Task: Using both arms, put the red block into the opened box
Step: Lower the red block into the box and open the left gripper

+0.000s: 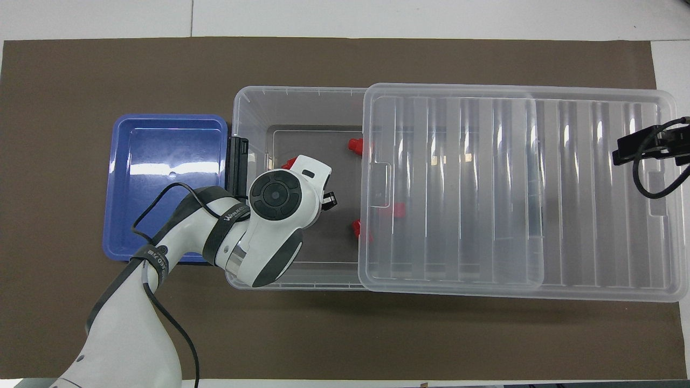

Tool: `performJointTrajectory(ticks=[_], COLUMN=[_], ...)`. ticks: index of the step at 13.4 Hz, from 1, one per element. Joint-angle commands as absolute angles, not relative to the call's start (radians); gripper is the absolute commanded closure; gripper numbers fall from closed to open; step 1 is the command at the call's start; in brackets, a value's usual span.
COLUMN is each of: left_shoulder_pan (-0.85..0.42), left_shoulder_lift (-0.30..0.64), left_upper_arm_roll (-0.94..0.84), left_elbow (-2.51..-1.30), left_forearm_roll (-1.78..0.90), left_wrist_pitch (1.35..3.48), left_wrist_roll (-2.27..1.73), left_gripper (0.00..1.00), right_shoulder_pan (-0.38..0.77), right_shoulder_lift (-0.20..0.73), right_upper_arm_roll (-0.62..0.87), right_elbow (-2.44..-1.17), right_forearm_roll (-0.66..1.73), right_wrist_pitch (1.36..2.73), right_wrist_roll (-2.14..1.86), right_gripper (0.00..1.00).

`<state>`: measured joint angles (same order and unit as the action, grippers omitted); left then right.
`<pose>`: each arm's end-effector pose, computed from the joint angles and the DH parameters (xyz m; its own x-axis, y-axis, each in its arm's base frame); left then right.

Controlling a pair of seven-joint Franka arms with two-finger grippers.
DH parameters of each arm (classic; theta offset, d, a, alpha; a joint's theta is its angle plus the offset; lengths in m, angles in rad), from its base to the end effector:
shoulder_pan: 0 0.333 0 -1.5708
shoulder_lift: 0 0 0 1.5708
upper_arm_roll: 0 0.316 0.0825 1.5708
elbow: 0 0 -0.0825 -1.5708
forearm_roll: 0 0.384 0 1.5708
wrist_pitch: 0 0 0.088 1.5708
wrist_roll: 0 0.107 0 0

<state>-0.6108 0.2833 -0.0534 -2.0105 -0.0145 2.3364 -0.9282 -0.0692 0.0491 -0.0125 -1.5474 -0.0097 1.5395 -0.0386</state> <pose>0.4750 -0.3708 0.3182 0.9620 0.2729 0.0050 0.2723 -0.9609 0.0497 0.5637 -0.0470 0.6053 0.9974 -0.0433 -0.0573 -0.0429 -0.9990 0.0081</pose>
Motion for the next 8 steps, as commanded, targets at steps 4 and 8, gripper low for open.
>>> performJointTrajectory(ticks=[4,8], left_shoulder_pan=[-0.617,-0.568], left_shoulder_lift=[0.094,-0.003], left_upper_arm_roll=[-0.029,-0.026], left_elbow=[-1.979,-1.965], left_forearm_roll=[-0.003,-0.003], left_wrist_pitch=[2.139,2.079], left_wrist_roll=[-0.937,-0.847], left_gripper=[0.0,0.0], right_shoulder_pan=[-0.081,-0.083], right_shoulder_lift=[0.052,0.048], right_upper_arm_roll=[-0.021,-0.133], right_elbow=[-1.56,-1.569], right_forearm_roll=[-0.009,-0.023], right_wrist_pitch=[1.542,1.562], right_wrist_roll=[-0.048,-0.178], right_gripper=[0.0,0.33])
